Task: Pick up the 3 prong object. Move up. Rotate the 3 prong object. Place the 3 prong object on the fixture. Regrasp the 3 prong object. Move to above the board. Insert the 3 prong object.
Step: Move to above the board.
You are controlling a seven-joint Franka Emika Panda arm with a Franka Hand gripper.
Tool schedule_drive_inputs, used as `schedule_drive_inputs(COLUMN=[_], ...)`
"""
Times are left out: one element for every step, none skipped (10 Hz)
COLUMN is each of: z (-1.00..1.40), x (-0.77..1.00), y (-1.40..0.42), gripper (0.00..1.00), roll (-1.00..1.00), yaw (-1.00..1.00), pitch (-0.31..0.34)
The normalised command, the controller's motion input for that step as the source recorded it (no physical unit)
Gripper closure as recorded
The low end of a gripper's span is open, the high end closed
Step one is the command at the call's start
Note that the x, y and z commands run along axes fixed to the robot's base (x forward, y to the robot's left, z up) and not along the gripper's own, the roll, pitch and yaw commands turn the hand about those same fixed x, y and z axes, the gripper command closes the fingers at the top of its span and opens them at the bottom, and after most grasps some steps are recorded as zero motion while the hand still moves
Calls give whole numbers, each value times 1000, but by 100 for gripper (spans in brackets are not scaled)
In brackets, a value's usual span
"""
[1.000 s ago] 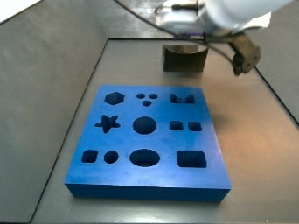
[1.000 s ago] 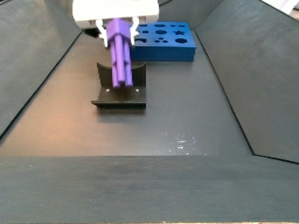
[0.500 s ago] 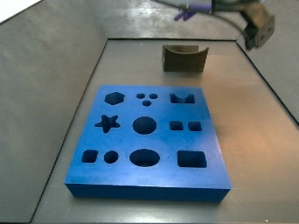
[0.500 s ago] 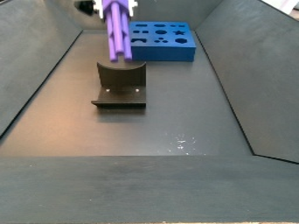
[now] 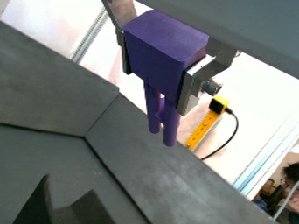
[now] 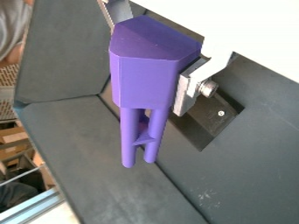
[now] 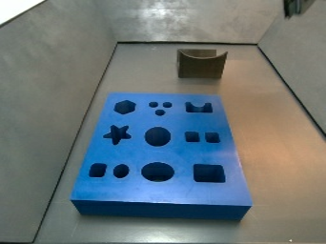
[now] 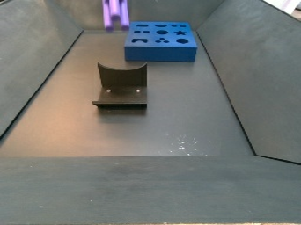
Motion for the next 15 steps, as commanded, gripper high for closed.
schedule_drive_inputs(z=[894,677,519,303,236,204,225,212,220,223,229,154,87,38,18], x=[22,18,14,15,-662,-661,-700,-748,-764,-809,-843,-592,-380,-225,-133], y=[-24,-16,-17,-17,-1000,-1000,-1000,-1000,-1000,-1000,-1000,-628,-343,-133,-39], gripper=[100,100,100,100,100,100,100,100,100,100,100,100,100,100,100], roll=[-42,-42,-42,-44,-1000,-1000,-1000,-1000,-1000,-1000,-1000,-1000,-1000,-1000,-1000], yaw=[39,40,44,55,-109,-108,-108,-113,-118,-126,-131,-137,-140,-137,-136], pitch=[62,82,94,103,-63,-69,-84,-93,-96,-97,-93,-94,-92,-85,-80])
